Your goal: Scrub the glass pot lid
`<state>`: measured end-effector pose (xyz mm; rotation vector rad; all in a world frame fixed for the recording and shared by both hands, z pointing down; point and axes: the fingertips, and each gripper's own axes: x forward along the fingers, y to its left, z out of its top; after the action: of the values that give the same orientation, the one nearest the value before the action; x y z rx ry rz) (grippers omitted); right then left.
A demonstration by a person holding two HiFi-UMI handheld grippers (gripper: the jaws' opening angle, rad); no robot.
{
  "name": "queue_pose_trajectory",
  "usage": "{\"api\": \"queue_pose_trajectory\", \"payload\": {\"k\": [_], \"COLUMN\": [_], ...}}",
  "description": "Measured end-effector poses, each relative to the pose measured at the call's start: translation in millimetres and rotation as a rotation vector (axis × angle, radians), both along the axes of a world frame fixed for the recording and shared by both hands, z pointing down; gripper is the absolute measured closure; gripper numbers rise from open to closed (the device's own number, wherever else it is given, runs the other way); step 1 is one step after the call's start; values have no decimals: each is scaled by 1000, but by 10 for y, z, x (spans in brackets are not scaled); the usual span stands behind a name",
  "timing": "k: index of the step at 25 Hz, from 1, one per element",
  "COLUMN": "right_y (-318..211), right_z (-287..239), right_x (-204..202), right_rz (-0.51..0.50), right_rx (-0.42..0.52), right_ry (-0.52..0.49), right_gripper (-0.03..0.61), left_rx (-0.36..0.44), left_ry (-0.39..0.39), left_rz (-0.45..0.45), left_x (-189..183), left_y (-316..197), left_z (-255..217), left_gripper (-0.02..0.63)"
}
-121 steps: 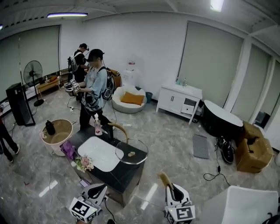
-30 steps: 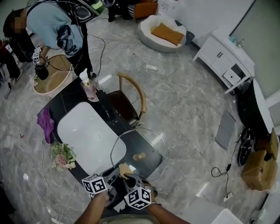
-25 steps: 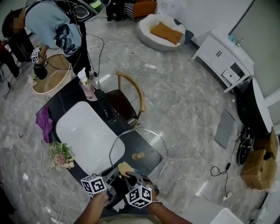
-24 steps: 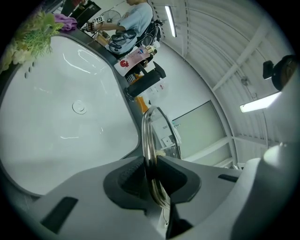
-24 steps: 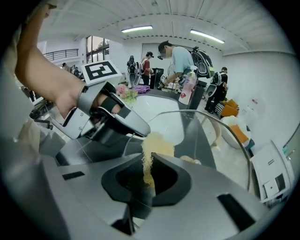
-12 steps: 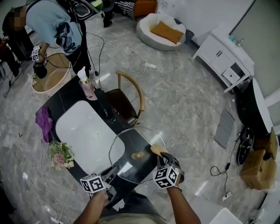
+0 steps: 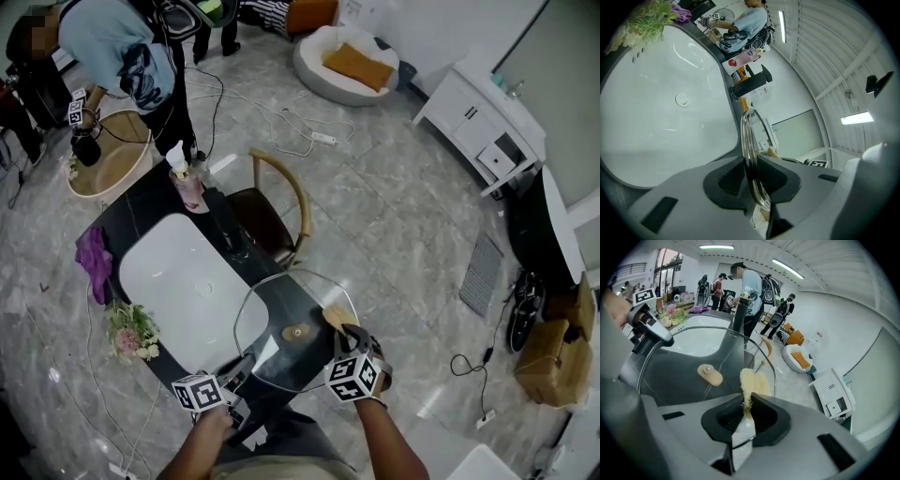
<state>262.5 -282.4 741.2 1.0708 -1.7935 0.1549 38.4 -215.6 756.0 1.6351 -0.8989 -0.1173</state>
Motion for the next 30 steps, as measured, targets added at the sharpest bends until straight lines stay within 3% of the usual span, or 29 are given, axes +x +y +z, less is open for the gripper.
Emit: {"api": "queue_pose_trajectory", "payload": {"k": [4, 7, 14, 17, 24, 30], "right_y": [-16, -10, 305, 375, 212, -490], "right_z": [29, 81, 106, 67, 125, 155], "right_x": [-59, -357, -1912, -2210, -1984, -1062], "right_rz": [18, -12, -384, -449, -407, -160], "right_rx": [-7, -33, -155, -169, -160, -107], "right_ry": [-18, -62, -185, -196, -179, -107], "right_gripper": [534, 534, 534, 534, 534, 534], "left_rx": [-4, -8, -24, -24, -21, -21], "left_ry": [4, 2, 19, 42, 47, 49], "left_rz": [-7, -15, -28, -40, -55, -52], "left_x": [-31, -57, -24, 4, -25, -16], "left_y": [-9, 3, 36, 16, 16, 18], "left_z": [36, 72, 68, 3, 34, 10], "left_gripper": [522, 522, 523, 523, 526, 526]}}
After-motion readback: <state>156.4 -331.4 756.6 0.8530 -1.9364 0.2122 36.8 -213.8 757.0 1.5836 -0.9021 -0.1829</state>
